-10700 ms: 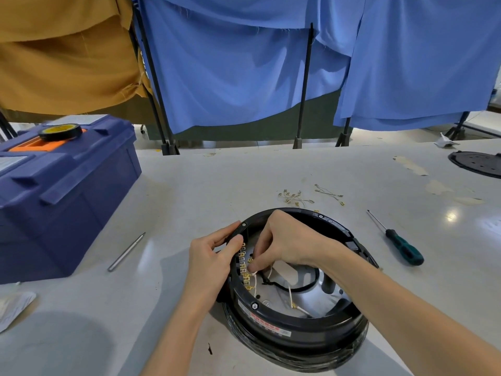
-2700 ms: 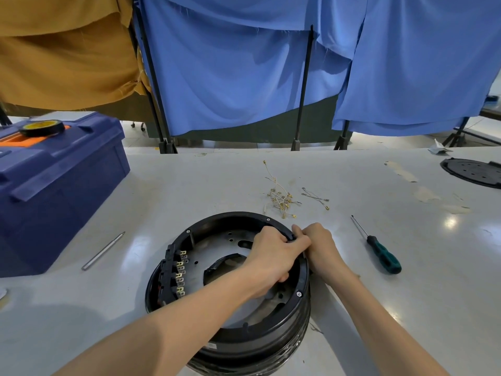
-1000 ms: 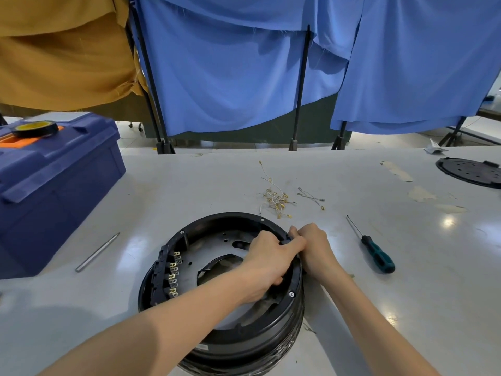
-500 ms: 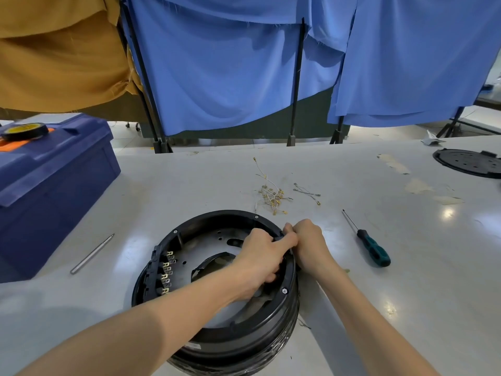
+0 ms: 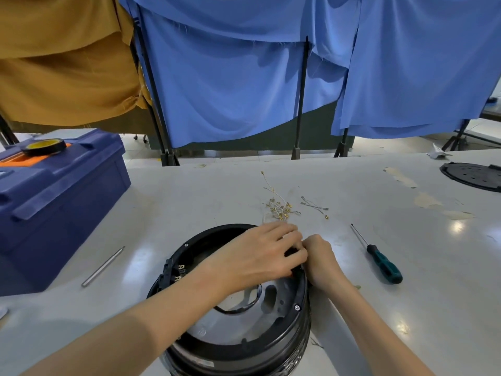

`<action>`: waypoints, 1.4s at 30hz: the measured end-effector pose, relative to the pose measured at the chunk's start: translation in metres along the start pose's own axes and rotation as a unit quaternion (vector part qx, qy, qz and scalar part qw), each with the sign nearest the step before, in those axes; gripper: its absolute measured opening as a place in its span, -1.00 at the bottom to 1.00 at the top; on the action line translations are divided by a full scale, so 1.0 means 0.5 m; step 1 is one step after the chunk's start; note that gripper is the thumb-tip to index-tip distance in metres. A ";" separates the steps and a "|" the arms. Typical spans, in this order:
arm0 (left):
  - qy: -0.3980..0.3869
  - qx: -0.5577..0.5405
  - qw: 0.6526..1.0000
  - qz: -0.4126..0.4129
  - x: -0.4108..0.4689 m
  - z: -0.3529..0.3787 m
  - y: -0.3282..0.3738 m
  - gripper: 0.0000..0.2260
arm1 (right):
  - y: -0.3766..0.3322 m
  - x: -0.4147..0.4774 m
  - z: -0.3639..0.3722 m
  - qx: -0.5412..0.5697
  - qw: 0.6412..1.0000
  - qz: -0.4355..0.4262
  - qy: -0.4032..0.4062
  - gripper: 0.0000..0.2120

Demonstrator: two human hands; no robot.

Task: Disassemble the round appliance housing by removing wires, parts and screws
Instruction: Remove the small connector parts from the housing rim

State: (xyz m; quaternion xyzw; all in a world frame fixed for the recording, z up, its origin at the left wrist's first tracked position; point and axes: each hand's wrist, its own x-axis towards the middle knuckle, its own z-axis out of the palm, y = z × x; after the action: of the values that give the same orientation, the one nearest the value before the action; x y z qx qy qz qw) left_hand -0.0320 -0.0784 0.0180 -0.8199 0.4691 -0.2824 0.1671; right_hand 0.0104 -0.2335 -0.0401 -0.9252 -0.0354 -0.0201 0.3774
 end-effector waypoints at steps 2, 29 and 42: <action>0.008 0.006 1.000 0.027 -0.002 0.014 -0.002 -0.73 | 0.000 0.002 0.002 0.007 1.000 0.002 0.000 -0.59; 0.026 -0.183 0.975 -0.124 -0.002 0.016 -0.005 -0.61 | -0.015 -0.013 -0.010 0.028 1.000 0.010 -0.007 -0.56; 0.013 -0.183 0.939 -0.291 -0.014 0.025 -0.035 -0.46 | -0.042 -0.028 -0.044 0.207 0.967 -0.060 0.136 -0.50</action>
State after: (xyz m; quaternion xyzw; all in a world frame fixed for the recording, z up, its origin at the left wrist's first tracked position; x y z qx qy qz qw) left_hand -0.0154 -0.0632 0.0156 -0.9334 0.2555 -0.2384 -0.0817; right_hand -0.0054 -0.2347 -0.0104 -0.8117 -0.0426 -0.1607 0.5599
